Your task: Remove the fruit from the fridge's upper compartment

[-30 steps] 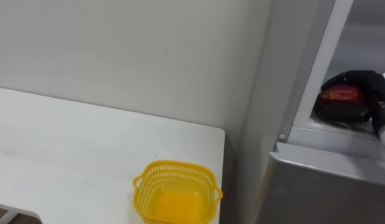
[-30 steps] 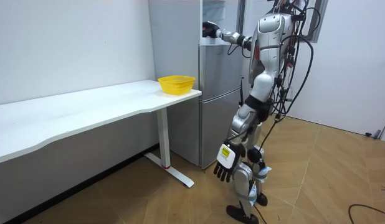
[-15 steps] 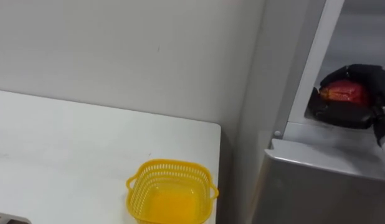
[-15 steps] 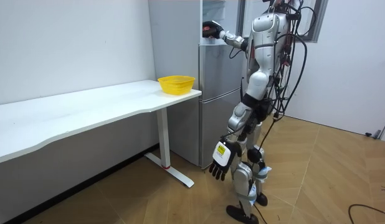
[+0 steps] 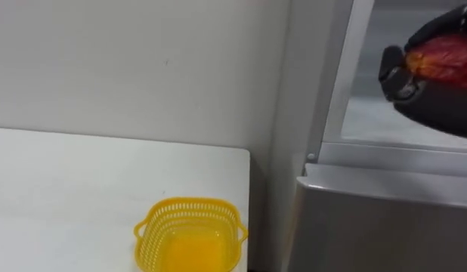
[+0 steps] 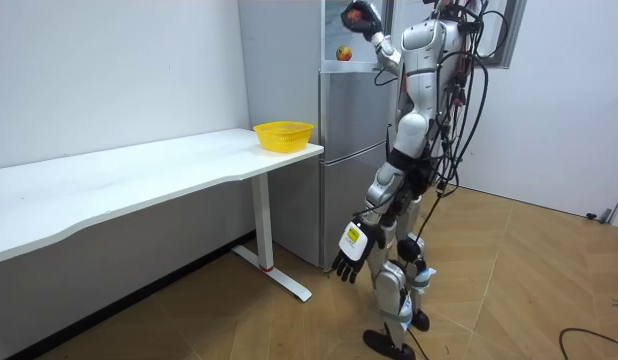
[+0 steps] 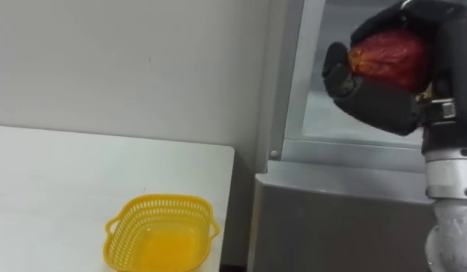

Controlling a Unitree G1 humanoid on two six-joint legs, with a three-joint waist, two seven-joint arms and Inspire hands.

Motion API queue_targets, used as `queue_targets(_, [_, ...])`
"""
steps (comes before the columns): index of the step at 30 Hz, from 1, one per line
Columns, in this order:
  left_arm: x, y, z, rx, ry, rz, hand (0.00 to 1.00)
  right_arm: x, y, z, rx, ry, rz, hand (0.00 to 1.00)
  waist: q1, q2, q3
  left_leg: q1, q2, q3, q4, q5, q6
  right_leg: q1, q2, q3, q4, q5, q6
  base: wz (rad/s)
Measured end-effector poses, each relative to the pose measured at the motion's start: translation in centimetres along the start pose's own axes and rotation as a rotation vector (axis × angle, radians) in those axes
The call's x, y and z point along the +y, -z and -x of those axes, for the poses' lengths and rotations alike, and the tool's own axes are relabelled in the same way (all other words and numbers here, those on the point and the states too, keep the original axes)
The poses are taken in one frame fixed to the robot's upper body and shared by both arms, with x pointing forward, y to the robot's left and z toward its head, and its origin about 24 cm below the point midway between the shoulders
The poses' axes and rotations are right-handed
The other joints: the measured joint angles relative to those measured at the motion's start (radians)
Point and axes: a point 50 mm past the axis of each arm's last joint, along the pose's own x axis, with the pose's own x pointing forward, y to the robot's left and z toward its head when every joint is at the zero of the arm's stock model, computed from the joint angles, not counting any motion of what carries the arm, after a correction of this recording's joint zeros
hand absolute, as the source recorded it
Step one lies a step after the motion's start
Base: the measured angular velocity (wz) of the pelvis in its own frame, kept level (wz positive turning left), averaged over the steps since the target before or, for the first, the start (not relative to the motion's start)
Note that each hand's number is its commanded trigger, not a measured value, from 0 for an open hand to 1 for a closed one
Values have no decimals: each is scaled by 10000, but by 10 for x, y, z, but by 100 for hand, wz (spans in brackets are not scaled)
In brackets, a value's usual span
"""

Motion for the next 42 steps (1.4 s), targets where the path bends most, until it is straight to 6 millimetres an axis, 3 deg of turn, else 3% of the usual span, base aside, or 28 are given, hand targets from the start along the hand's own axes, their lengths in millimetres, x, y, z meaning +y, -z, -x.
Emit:
queue_targets(5, [-2,1,-1,-21,140,-26,0,2,-25,7,-1465,430,64,100,77,-29,-18,38,1,6,17,0,0,27,51,-50,17,1,0,0])
queue_targets(15, [-3,0,-2,-88,249,-227,0,23,-31,18,-2000,-506,809,100,272,-185,-28,41,20,15,-132,3,-5,-45,78,-45,7,1,1,0])
queue_targets(18, [0,-6,-4,-170,263,-308,0,31,-35,22,-2141,-855,521,100,362,-273,20,40,23,13,-115,8,-11,-51,84,-45,9,1,1,0])
queue_targets(20, [3,-9,-5,-262,178,-375,0,33,-38,23,-2401,-973,831,100,593,-361,28,26,22,30,-93,10,-11,-125,81,-27,10,1,1,-5])
queue_targets(23, [3,-7,-5,-201,202,-416,0,39,-42,24,-2756,-1269,1134,100,671,-414,15,28,10,-4,-93,10,-9,-109,70,-60,-1,1,1,-2])
queue_targets(36, [3,-7,-5,-179,323,-491,0,57,-54,21,-3581,-2611,1306,100,1176,-511,59,-17,1,-72,-67,13,-12,-24,-7,-208,-133,2,0,1])
queue_targets(42, [8,-8,-6,-177,541,-533,0,76,-54,21,-3831,-3451,1443,100,1373,-613,96,-146,-10,-297,-110,25,-36,-15,-11,-448,-115,2,0,10])
